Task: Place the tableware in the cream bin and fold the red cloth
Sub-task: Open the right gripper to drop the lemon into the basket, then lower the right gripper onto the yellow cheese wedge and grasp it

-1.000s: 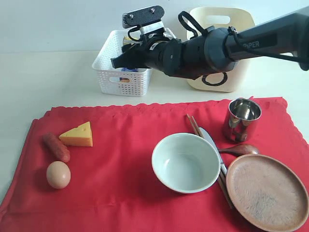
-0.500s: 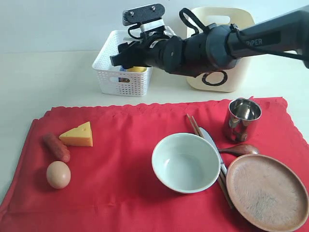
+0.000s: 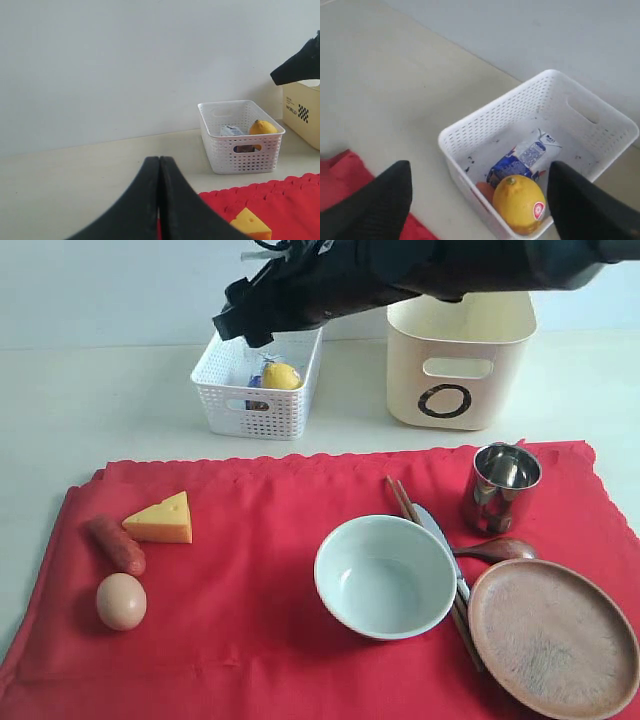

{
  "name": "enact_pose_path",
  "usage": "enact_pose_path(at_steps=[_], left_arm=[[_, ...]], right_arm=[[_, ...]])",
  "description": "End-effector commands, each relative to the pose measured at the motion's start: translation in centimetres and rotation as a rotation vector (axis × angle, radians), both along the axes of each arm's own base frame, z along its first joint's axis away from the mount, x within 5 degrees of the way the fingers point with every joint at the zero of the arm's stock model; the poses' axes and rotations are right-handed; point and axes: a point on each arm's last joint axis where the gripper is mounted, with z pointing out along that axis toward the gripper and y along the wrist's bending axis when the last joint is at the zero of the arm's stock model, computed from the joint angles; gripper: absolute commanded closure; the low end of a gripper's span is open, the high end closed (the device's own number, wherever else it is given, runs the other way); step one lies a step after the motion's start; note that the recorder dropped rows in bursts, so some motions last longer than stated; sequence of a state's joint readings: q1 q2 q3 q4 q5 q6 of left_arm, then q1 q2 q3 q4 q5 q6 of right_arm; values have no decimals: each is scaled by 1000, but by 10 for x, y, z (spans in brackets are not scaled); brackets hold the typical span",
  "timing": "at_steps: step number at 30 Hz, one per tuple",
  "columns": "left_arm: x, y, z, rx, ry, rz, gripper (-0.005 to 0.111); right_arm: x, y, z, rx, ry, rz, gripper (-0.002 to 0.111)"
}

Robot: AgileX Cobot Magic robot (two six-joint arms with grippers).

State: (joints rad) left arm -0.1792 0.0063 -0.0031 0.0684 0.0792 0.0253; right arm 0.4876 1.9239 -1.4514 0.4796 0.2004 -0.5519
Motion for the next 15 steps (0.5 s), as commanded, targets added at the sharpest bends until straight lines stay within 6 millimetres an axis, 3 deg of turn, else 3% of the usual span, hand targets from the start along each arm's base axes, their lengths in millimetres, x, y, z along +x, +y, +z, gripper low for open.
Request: enact_pose_path(at_steps=[1,12,15], left_arm=[[0,0,-1,0,-2,-4,106],[0,0,-1,-2,-2,-4,106],[0,0,-1,-2,-2,-4,106]], right_arm=[[-17,8,10,-73,27,122,36],[-47,46,-2,-181,61,339,36],[-55,63,-25,-246,77,429,36]])
